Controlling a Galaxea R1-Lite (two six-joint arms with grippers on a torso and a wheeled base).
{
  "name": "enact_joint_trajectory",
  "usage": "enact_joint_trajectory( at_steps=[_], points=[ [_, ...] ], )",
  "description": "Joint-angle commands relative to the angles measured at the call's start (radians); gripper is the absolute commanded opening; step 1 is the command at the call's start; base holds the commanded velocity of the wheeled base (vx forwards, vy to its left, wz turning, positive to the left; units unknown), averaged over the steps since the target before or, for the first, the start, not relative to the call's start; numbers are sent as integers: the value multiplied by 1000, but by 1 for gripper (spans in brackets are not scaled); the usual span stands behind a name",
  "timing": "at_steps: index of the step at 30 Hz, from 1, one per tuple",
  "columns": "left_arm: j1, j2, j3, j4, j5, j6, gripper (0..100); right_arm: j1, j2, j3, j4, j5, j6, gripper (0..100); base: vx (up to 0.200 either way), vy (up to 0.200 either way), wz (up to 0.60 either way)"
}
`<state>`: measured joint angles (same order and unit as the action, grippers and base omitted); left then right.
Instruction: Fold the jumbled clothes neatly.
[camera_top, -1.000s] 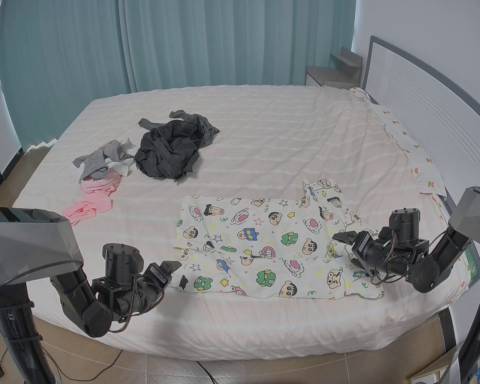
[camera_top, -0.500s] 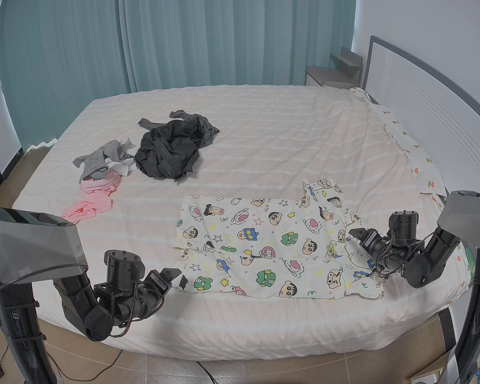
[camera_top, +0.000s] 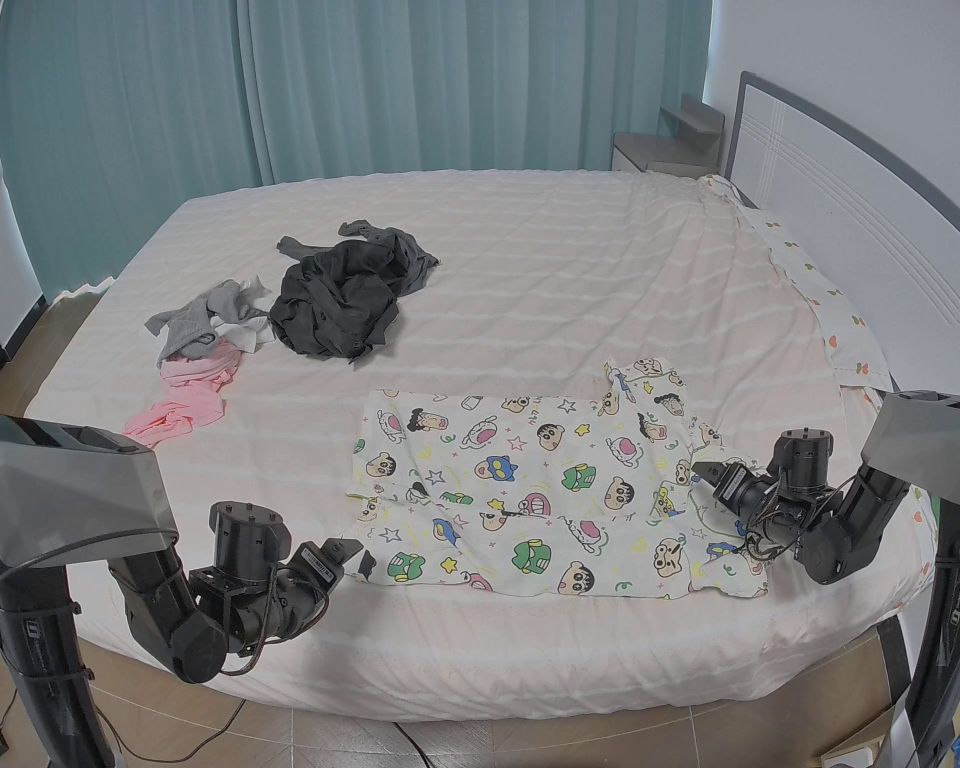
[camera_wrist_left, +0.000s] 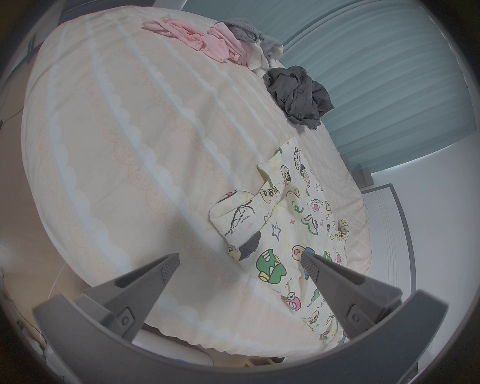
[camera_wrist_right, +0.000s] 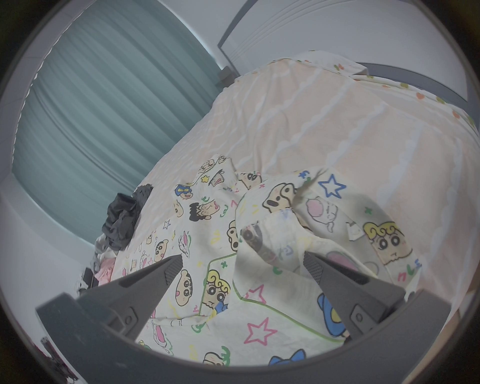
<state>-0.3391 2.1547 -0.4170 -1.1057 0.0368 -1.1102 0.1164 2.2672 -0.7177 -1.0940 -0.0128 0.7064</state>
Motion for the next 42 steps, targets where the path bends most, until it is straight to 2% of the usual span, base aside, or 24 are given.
enact_joint_trajectory(
  at_steps=[1, 19, 20, 30, 42],
  points=[
    [0, 8, 0, 0, 3, 0, 100, 12, 21, -28, -1, 42, -47, 100, 0, 0, 0],
    [-1, 8, 1, 0, 3, 0, 100, 12, 66, -108, 43, 125, -99, 100, 0, 0, 0],
    [-1, 8, 1, 0, 5, 0, 100, 11, 69, -106, 43, 125, -111, 0, 0, 0, 0],
    [-1, 8, 6, 0, 5, 0, 100, 5, 63, -85, 52, 132, -191, 0, 0, 0, 0],
    [-3, 8, 6, 0, 3, 0, 100, 28, -2, -83, 46, 132, -192, 0, 0, 0, 0]
  ],
)
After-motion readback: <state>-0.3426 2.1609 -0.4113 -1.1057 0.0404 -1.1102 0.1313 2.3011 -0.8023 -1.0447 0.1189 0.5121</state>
